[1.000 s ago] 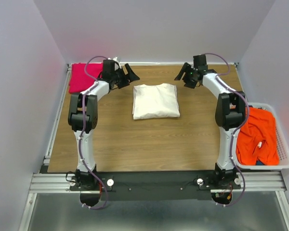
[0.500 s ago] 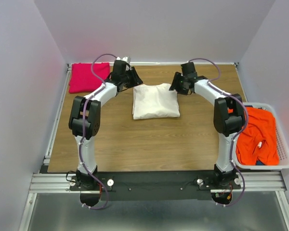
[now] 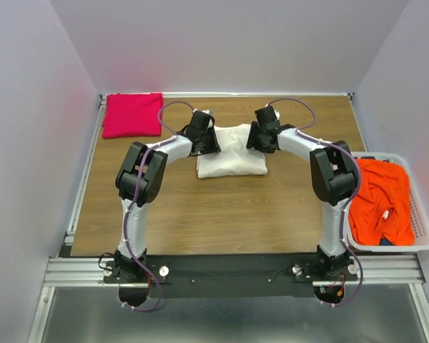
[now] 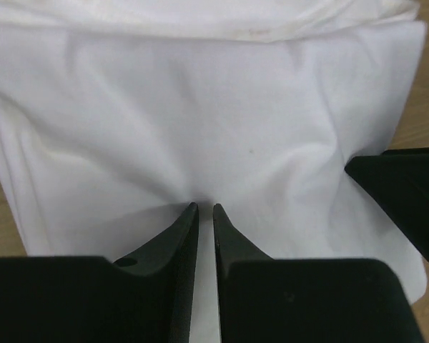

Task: Fold and stack the t-shirts
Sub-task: Fold the tshirt

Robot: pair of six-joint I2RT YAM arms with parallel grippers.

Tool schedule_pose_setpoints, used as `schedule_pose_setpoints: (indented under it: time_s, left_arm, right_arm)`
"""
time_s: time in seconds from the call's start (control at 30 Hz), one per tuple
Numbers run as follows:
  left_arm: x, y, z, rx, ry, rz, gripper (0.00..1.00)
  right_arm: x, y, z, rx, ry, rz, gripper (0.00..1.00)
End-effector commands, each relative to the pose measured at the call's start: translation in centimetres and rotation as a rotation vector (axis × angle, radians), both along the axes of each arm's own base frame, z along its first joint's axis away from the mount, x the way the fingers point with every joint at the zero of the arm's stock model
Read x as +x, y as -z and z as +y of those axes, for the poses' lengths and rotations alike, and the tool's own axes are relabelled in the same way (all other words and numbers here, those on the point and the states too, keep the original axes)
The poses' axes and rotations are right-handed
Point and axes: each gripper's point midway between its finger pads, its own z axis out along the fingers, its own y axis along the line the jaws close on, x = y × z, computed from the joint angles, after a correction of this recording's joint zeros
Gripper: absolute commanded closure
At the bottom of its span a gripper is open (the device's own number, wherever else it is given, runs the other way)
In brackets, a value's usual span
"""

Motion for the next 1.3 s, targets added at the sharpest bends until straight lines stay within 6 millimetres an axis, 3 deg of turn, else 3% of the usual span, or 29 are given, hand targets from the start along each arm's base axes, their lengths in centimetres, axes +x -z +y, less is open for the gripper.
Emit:
schedule_pose_setpoints:
  time_s: [0.0, 0.07, 0.1, 0.17, 0.37, 0.5, 0.57, 0.67, 0.7, 0.77, 0.8, 0.83, 0.93, 0.97, 1.13, 1.27]
  left_arm:
    - [-2.9, 2.8, 0.4, 0.029, -0.018, 0.073, 0.79]
    - [-4.6, 3.1, 0.4, 0.017, -0.014, 0.089, 0.79]
    - [-5.1, 3.1, 0.4, 0.013, -0.013, 0.090, 0.79]
    - [-6.3, 3.0, 0.6, 0.001, -0.016, 0.090, 0.79]
    - [-12.3, 2.7, 0.8, -0.030, 0.020, 0.114, 0.79]
    - [-17.0, 1.4, 0.5, -0.068, 0.048, 0.117, 0.79]
    - [-18.5, -0.3, 0.3, -0.105, 0.061, 0.097, 0.79]
    - [-20.5, -1.0, 0.9, -0.102, 0.068, 0.114, 0.79]
    - [-20.2, -2.7, 1.1, -0.110, 0.055, 0.066, 0.79]
    - [-20.3, -3.5, 2.5, -0.061, 0.015, 0.056, 0.78]
    - [-19.1, -5.6, 3.2, -0.058, -0.022, -0.009, 0.76]
    - [-18.7, -6.5, 3.5, -0.051, -0.031, -0.031, 0.74]
    - [-16.2, -7.7, 6.1, 0.026, -0.097, -0.089, 0.70]
    - [-15.6, -7.7, 6.7, 0.038, -0.107, -0.090, 0.68]
    - [-11.9, -7.4, 8.9, 0.096, -0.092, -0.108, 0.62]
    - [-10.6, -6.7, 7.6, 0.091, -0.020, -0.088, 0.57]
  right_arm:
    - [-3.7, 3.1, -0.9, -0.063, 0.020, 0.081, 0.37]
    - [-5.9, 3.3, -0.5, -0.066, 0.004, 0.101, 0.37]
    - [-5.7, 2.5, -0.5, -0.057, 0.011, 0.082, 0.37]
    - [-8.1, 3.3, -0.7, -0.068, 0.009, 0.115, 0.37]
    - [-14.1, 3.0, -1.2, -0.048, -0.019, 0.148, 0.38]
    - [-18.1, 1.9, -0.4, -0.007, -0.071, 0.152, 0.38]
    - [-19.9, 1.4, -0.8, 0.013, -0.081, 0.147, 0.38]
    - [-21.2, 0.5, -1.0, 0.047, -0.098, 0.138, 0.38]
    - [-21.2, -0.5, -1.4, 0.056, -0.088, 0.105, 0.38]
    - [-21.1, -1.7, -1.8, 0.047, -0.071, 0.081, 0.38]
    - [-20.6, -2.6, -2.2, 0.036, -0.046, 0.048, 0.38]
    - [-19.7, -4.3, -2.0, 0.046, -0.037, 0.000, 0.38]
    - [-17.8, -5.8, -3.2, -0.006, 0.030, -0.069, 0.44]
    - [-16.7, -6.0, -3.5, -0.014, 0.054, -0.070, 0.51]
    - [-14.2, -4.2, -4.5, -0.035, 0.095, -0.005, 0.64]
    - [-13.2, -2.6, -4.5, -0.062, 0.106, 0.033, 0.64]
